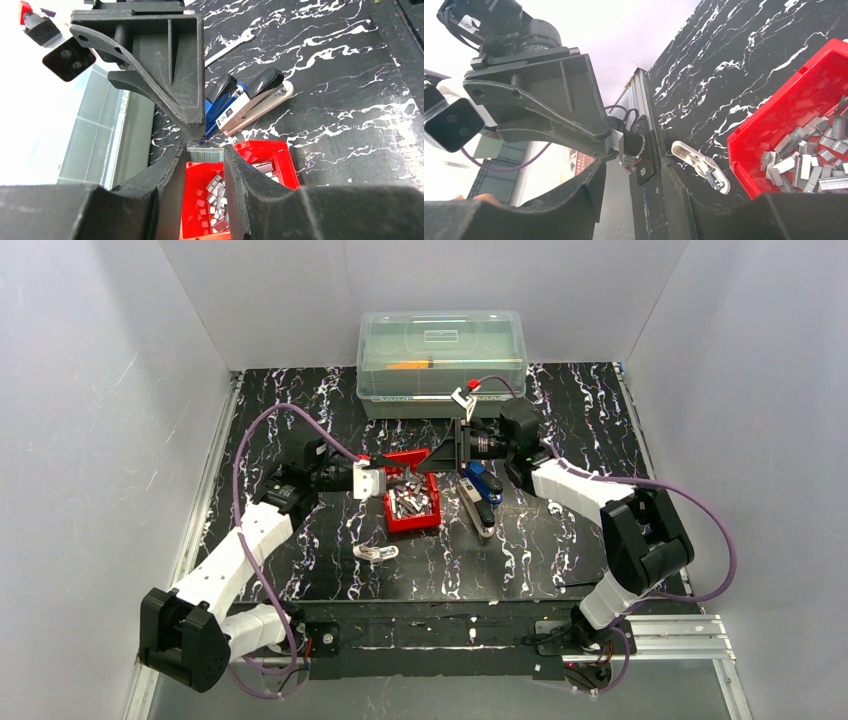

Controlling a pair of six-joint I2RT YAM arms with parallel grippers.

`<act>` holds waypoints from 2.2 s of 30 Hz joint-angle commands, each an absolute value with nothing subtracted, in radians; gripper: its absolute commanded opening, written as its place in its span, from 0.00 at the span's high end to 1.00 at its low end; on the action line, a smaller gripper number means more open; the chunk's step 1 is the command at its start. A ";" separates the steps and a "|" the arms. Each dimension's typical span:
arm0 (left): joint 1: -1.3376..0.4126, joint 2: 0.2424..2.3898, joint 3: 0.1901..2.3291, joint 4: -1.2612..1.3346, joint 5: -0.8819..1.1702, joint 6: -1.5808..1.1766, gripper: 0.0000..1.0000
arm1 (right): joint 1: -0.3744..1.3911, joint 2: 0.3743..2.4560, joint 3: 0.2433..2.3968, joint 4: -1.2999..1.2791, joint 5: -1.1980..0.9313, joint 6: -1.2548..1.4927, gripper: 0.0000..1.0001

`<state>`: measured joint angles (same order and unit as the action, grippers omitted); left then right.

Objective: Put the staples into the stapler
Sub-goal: Adjust the staple.

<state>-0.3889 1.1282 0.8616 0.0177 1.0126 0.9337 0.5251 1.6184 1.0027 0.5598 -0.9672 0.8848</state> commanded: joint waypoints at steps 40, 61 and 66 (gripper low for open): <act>-0.398 1.072 0.913 -0.180 1.099 1.235 0.73 | 0.636 1.506 1.180 0.198 -0.756 0.567 0.47; -0.397 1.061 0.920 -0.209 1.078 1.230 0.74 | 0.641 1.463 1.175 0.167 -0.783 0.505 0.37; -0.398 1.066 0.916 -0.207 1.069 1.237 0.74 | 0.643 1.465 1.180 0.181 -0.795 0.517 0.35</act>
<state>-0.3912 1.0782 0.8989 -0.1696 1.0615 1.2308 0.6350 1.5105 1.1309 0.1440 -0.7856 0.5198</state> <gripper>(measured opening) 0.290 0.637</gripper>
